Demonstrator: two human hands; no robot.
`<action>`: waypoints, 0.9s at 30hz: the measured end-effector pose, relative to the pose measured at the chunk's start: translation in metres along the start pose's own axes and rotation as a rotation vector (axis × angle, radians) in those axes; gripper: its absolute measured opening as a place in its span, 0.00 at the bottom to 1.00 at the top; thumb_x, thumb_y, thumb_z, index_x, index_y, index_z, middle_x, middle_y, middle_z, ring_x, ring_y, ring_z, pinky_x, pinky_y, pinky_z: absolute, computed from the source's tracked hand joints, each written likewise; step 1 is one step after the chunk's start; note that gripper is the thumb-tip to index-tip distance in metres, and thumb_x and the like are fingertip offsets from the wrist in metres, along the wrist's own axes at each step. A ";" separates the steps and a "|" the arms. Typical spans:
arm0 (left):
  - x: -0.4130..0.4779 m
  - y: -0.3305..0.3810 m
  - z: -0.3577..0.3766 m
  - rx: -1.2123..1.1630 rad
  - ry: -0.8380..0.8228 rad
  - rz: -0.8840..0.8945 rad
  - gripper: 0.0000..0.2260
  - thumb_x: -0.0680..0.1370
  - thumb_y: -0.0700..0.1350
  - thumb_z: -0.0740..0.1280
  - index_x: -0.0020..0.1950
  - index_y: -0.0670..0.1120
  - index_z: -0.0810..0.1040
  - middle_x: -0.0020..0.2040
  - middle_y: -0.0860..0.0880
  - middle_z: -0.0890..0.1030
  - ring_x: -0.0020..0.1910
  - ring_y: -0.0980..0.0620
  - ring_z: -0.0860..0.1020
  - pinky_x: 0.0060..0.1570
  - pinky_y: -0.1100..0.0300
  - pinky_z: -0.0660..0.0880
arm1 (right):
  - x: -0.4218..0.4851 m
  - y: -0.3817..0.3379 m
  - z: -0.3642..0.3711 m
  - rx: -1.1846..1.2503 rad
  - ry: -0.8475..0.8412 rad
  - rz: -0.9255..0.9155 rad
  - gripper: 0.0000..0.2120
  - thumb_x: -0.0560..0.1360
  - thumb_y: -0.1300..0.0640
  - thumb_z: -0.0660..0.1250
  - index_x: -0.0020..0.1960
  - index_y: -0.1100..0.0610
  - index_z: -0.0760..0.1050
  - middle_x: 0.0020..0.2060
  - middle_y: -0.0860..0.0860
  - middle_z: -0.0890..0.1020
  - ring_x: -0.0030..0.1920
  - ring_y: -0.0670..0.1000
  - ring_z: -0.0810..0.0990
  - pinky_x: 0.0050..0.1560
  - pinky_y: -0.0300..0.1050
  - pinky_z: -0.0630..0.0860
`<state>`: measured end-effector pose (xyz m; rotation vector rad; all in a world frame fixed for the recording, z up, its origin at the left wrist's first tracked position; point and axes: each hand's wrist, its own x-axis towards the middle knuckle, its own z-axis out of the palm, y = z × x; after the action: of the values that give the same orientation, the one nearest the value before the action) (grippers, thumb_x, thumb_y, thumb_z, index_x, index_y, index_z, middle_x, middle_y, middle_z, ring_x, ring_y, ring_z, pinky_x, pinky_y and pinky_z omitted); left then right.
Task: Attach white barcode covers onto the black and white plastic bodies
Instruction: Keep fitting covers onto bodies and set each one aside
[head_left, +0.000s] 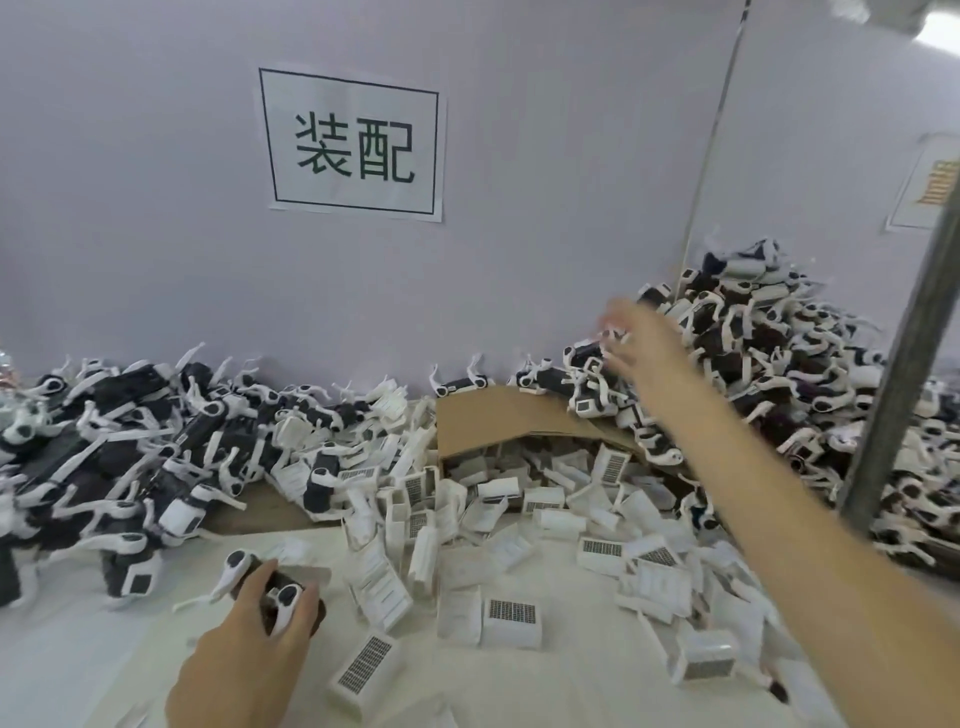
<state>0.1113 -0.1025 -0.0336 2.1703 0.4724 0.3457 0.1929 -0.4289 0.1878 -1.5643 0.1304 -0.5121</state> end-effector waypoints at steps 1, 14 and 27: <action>0.001 -0.001 0.001 0.000 -0.005 0.008 0.23 0.78 0.59 0.67 0.71 0.57 0.71 0.60 0.45 0.82 0.56 0.41 0.79 0.63 0.48 0.72 | -0.021 0.033 0.011 -0.124 -0.078 0.025 0.04 0.80 0.53 0.63 0.53 0.50 0.75 0.48 0.46 0.79 0.47 0.45 0.79 0.47 0.43 0.73; -0.007 -0.007 0.001 0.011 0.014 0.082 0.19 0.75 0.60 0.71 0.66 0.64 0.76 0.48 0.52 0.82 0.46 0.47 0.79 0.46 0.53 0.74 | -0.163 0.214 0.054 -0.947 -0.525 -0.356 0.21 0.76 0.43 0.65 0.68 0.40 0.71 0.64 0.37 0.72 0.65 0.45 0.68 0.62 0.42 0.60; -0.017 0.006 0.002 -0.387 0.025 0.385 0.19 0.75 0.58 0.67 0.67 0.62 0.77 0.34 0.57 0.73 0.28 0.52 0.70 0.33 0.64 0.66 | -0.162 0.198 0.049 -0.484 -0.295 -0.297 0.05 0.77 0.46 0.69 0.48 0.47 0.82 0.44 0.37 0.82 0.51 0.39 0.77 0.55 0.37 0.72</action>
<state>0.0984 -0.1148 -0.0315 1.8676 -0.0098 0.6204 0.1138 -0.3353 -0.0420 -2.1322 -0.2237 -0.4947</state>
